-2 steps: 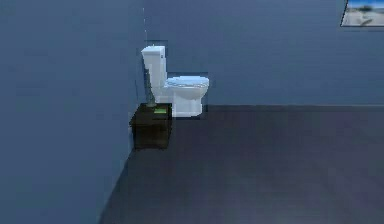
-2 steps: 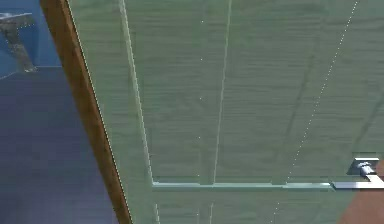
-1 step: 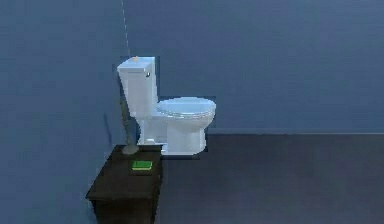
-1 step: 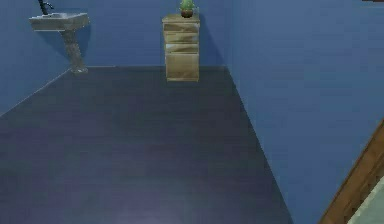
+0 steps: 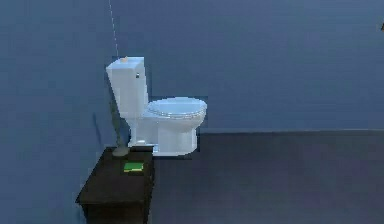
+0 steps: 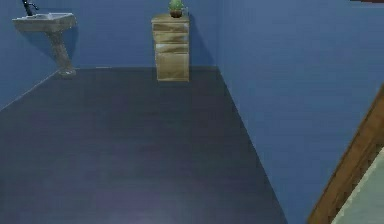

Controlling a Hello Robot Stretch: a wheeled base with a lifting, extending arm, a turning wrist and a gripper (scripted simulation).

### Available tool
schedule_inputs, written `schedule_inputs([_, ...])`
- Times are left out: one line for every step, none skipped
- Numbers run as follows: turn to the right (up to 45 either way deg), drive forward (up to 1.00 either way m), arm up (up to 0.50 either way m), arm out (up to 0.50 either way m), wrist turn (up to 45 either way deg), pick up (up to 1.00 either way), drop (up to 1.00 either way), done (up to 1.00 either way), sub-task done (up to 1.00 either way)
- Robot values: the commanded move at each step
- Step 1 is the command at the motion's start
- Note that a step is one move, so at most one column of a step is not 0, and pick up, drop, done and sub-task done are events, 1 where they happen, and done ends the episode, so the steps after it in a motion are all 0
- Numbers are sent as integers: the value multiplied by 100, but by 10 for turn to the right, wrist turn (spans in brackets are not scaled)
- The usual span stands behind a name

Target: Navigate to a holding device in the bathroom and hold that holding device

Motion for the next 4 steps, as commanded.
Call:
schedule_inputs([150, 0, 0, 0, 0, 0, 0, 0, 0])
schedule_inputs([0, 80, 0, 0, 0, 0, 0, 0, 0])
schedule_inputs([90, 0, 0, 0, 0, 0, 0, 0, 0])
schedule_inputs([0, 10, 0, 0, 0, 0, 0, 0, 0])
